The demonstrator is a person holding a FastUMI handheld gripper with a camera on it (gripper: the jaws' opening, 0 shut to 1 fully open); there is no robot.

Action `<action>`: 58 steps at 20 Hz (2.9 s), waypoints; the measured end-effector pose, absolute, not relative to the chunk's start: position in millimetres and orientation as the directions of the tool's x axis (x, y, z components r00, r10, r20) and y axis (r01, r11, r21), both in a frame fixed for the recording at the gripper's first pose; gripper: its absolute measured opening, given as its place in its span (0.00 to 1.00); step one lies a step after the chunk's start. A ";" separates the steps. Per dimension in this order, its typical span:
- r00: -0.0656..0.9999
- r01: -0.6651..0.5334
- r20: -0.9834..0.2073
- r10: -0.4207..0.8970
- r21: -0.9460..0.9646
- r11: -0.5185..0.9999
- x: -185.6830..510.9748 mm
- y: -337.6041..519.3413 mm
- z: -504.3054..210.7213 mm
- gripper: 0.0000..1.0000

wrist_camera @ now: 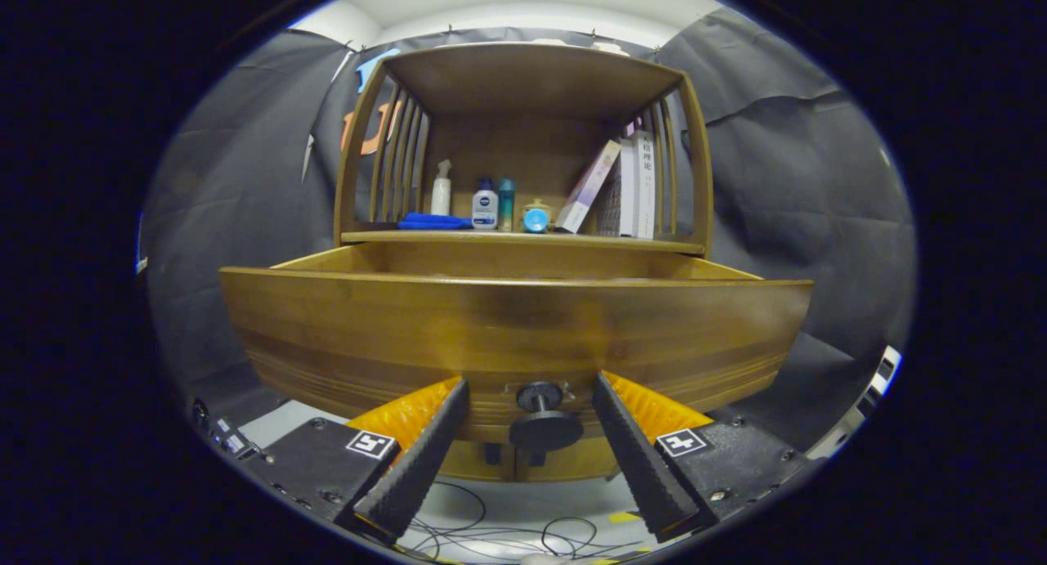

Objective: Pull open the drawer, take out the items inside it, and place them on the countertop above the cabinet.

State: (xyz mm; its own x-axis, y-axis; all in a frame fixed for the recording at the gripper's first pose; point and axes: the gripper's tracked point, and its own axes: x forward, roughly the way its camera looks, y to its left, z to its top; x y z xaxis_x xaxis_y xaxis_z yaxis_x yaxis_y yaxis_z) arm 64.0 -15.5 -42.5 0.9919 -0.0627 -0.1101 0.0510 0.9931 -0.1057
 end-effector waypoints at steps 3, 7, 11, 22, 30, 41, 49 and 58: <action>0.991 0.046 -0.118 -0.059 -0.103 0.994 76.3 -14.6 -39.8 1.00; 0.990 0.050 -0.123 -0.063 -0.107 0.993 101.6 -10.8 -34.7 1.00; 0.989 0.064 -0.128 -0.079 -0.116 0.991 129.9 -6.4 -28.3 1.00; 0.984 0.073 -0.157 -0.088 -0.099 0.992 210.8 -8.7 -14.2 1.00; 0.988 0.058 -0.132 -0.075 -0.124 0.991 244.2 -7.8 -11.6 0.99; 0.981 0.008 -0.193 -0.010 -0.010 1.000 114.1 -0.6 -64.2 0.99; 0.998 0.008 -0.056 -0.012 -0.062 0.998 12.4 -7.9 -8.1 0.99; 0.999 0.008 0.054 -0.008 -0.011 1.000 -31.9 -19.5 43.0 0.99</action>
